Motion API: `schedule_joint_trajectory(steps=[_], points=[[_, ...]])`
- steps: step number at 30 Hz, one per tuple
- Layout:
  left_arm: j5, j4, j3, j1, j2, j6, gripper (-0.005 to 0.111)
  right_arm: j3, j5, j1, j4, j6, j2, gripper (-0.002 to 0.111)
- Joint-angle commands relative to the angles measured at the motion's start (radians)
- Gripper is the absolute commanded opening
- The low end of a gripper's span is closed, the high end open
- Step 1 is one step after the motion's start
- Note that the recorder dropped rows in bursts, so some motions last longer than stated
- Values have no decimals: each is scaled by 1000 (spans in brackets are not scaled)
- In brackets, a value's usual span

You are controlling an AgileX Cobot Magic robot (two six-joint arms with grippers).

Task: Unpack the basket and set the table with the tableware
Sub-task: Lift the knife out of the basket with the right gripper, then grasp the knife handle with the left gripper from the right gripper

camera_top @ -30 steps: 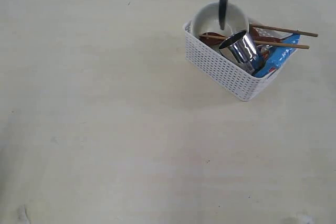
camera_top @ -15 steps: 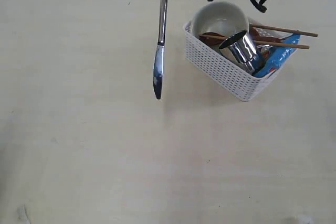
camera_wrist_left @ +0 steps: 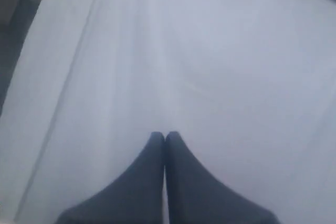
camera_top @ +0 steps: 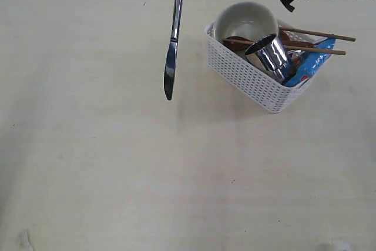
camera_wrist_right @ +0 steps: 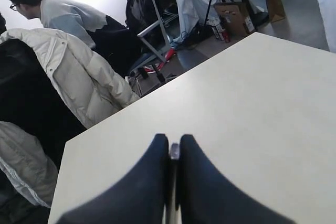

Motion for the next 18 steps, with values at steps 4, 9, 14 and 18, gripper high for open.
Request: schedule_joint_trajectory(steps=[4, 9, 14, 18], points=[[-401, -115, -65, 2, 37, 27, 0, -4, 13, 0, 20, -7, -6, 0], [-147, -20, -320, 2, 327, 92, 0, -4, 13, 0, 20, -4, -6, 0], [377, 145, -584, 0, 790, -18, 0, -4, 13, 0, 20, 11, -6, 0], [561, 145, -689, -72, 1052, 18, 0, -4, 7, -2, 20, 11, -6, 0]])
